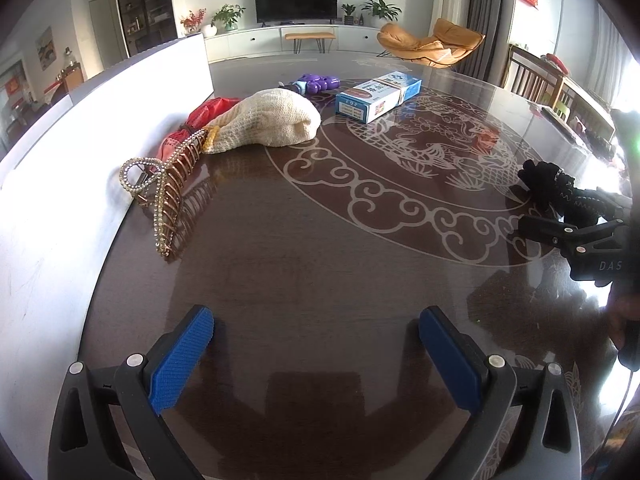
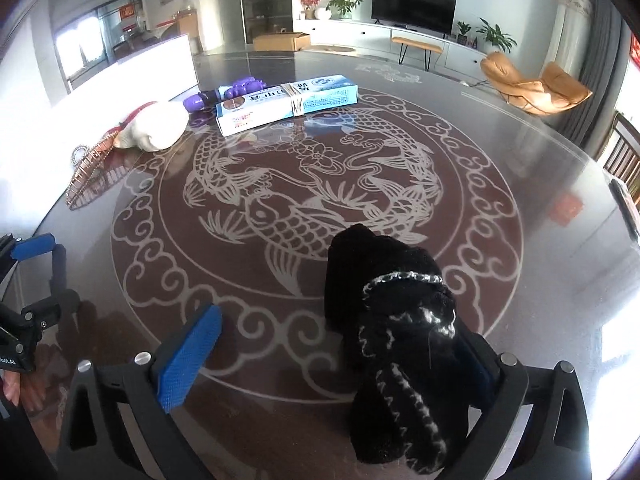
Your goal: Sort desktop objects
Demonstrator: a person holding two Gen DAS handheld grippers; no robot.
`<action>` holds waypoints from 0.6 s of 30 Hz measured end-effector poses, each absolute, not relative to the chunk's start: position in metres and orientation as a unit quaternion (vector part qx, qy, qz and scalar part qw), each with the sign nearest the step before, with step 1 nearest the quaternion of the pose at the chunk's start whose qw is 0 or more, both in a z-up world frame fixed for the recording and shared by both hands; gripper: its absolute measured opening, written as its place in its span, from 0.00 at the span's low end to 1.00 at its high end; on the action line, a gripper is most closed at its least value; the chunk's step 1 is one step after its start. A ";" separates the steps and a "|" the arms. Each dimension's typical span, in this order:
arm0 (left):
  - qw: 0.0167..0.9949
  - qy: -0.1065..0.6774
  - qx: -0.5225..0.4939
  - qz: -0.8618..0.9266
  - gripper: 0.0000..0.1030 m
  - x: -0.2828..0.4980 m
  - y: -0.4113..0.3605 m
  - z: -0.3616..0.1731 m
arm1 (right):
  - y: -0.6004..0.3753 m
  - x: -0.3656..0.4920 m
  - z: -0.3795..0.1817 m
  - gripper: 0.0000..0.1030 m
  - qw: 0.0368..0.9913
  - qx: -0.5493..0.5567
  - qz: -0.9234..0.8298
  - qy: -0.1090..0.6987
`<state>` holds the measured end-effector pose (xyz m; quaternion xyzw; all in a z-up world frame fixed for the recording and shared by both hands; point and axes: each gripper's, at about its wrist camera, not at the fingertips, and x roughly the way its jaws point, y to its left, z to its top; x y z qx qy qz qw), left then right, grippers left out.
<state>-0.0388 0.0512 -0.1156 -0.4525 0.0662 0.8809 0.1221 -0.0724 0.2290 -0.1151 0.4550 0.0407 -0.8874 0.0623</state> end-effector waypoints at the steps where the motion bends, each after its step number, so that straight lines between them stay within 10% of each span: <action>1: 0.115 0.066 -0.452 0.882 1.00 -0.038 0.050 -0.115 | 0.229 -0.072 -0.115 1.00 0.062 0.455 -0.887 0.041; 18: -0.065 -0.024 -0.472 0.879 1.00 -0.168 0.016 -0.115 | 0.229 -0.073 -0.115 1.00 0.062 0.455 -0.887 0.041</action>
